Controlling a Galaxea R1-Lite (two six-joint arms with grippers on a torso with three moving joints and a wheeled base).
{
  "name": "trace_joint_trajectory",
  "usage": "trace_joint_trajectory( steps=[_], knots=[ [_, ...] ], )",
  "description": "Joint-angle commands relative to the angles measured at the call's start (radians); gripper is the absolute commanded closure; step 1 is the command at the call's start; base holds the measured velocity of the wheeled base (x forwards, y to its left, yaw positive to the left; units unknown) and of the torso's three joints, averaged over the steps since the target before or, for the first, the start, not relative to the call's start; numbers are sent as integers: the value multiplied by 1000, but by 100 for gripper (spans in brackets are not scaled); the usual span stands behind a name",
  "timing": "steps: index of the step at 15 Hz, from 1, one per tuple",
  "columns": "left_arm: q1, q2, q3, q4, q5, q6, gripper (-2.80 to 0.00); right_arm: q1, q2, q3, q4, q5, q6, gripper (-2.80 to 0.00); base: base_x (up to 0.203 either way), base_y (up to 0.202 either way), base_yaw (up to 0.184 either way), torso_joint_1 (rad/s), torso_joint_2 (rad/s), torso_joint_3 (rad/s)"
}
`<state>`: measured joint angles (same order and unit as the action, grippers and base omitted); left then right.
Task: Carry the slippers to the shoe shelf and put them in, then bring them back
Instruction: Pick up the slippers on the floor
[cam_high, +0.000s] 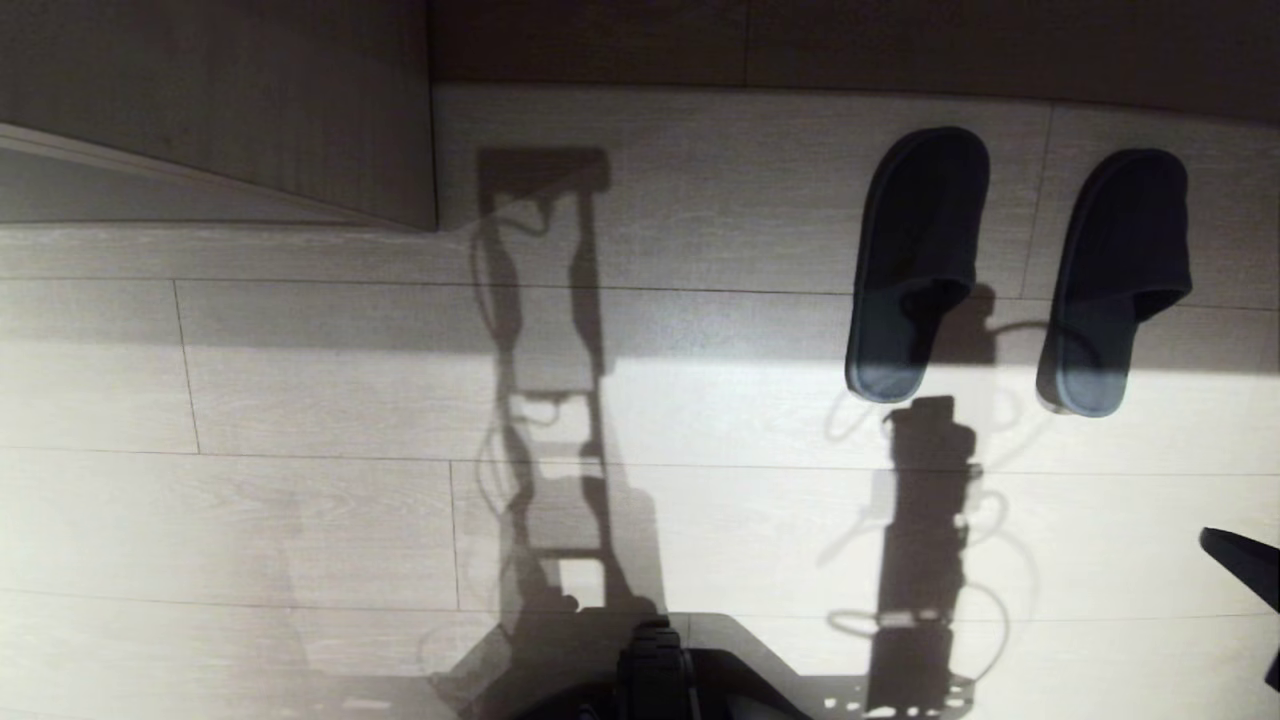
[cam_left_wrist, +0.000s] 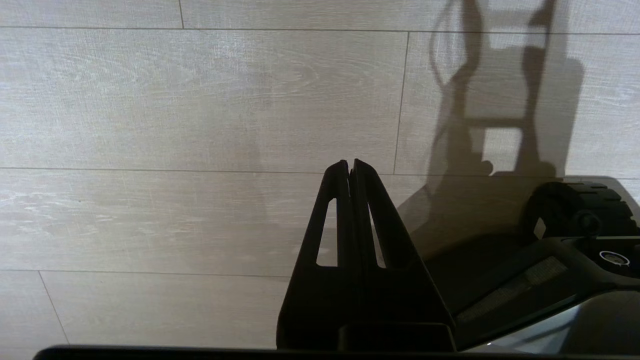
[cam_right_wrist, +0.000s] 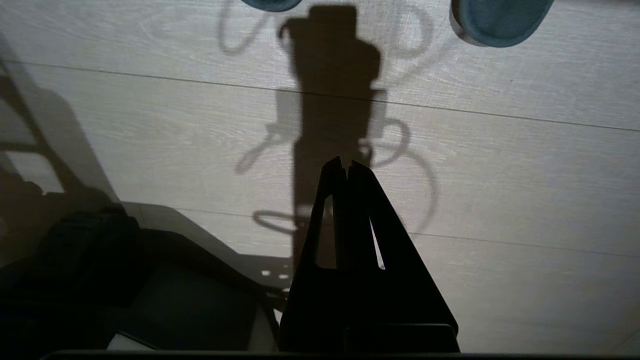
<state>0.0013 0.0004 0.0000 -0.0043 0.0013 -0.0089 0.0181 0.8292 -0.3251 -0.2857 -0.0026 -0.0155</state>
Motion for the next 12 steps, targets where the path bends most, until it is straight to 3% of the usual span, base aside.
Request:
trace_joint_trajectory(
  steps=[1,7,12],
  knots=[
    [0,0,0,0,0,0,0,-3,206,8,-65,0,-3,0,0,0,0,0,0,0],
    [0,0,0,0,0,0,0,-13,533,7,-336,-8,-75,0,0,0,0,0,0,0],
    [0,0,0,0,0,0,0,-28,633,-37,-393,-18,-83,0,0,0,0,0,0,0]
  ],
)
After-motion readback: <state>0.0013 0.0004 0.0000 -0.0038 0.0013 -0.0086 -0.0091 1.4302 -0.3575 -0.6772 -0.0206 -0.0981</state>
